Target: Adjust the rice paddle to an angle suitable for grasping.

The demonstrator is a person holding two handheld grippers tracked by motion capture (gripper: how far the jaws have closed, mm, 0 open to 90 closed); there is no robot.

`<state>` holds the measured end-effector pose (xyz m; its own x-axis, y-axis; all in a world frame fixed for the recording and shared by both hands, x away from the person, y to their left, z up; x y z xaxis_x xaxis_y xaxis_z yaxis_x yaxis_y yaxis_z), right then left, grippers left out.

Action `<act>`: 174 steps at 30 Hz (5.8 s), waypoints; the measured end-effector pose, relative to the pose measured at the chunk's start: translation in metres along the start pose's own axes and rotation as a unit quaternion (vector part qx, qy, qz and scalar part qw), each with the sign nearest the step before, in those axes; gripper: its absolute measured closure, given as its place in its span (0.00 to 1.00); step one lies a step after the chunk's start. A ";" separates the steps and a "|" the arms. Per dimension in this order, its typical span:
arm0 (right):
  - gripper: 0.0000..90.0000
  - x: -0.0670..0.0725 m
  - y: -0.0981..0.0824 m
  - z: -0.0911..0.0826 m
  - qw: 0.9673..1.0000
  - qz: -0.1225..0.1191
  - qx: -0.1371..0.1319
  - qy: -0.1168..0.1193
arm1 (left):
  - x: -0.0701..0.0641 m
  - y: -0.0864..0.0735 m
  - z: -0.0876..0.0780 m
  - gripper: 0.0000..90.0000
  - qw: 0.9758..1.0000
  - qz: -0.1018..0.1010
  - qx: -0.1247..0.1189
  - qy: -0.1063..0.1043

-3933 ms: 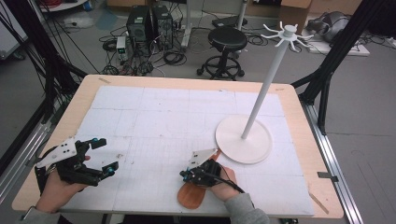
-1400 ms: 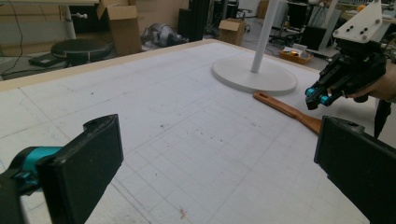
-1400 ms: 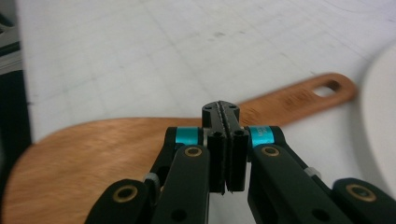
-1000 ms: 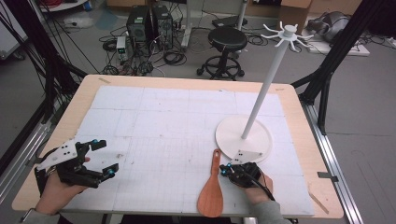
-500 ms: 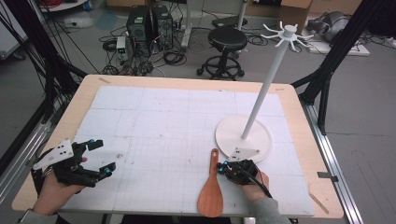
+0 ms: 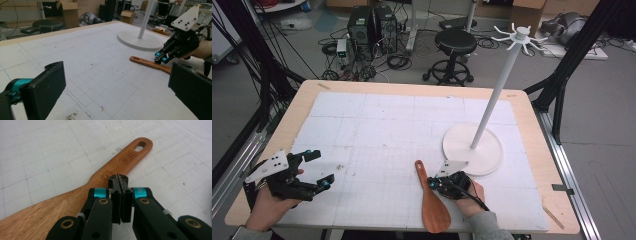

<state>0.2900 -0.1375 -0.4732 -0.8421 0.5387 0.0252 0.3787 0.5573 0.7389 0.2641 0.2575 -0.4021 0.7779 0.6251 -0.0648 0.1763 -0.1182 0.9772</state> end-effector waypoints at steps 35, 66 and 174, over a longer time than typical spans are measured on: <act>1.00 0.078 0.000 -0.005 0.990 -0.084 0.043 0.101 | 0.000 0.002 -0.001 0.02 1.000 0.001 -0.002 -0.002; 1.00 0.051 -0.036 -0.046 0.995 -0.024 0.049 0.083 | 0.001 0.002 -0.003 0.02 1.000 0.002 -0.002 0.002; 0.05 0.015 0.023 -0.040 0.999 -0.048 -0.014 -0.010 | 0.000 -0.002 0.001 0.02 1.000 0.003 0.008 -0.001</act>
<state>0.2702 -0.1417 -0.4291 -0.8654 0.4975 -0.0598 0.2864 0.5891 0.7556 0.2647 0.2572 -0.4044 0.7796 0.6235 -0.0596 0.1814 -0.1337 0.9743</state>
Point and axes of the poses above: each handheld gripper's, and its own axes: z roughly forward along the jaws, y roughly out of its top, x roughly to its left, the point moved 4 cm from there along z, roughly forward along the jaws, and after that the axes turned 3 degrees about z, right-handed, at the moved point
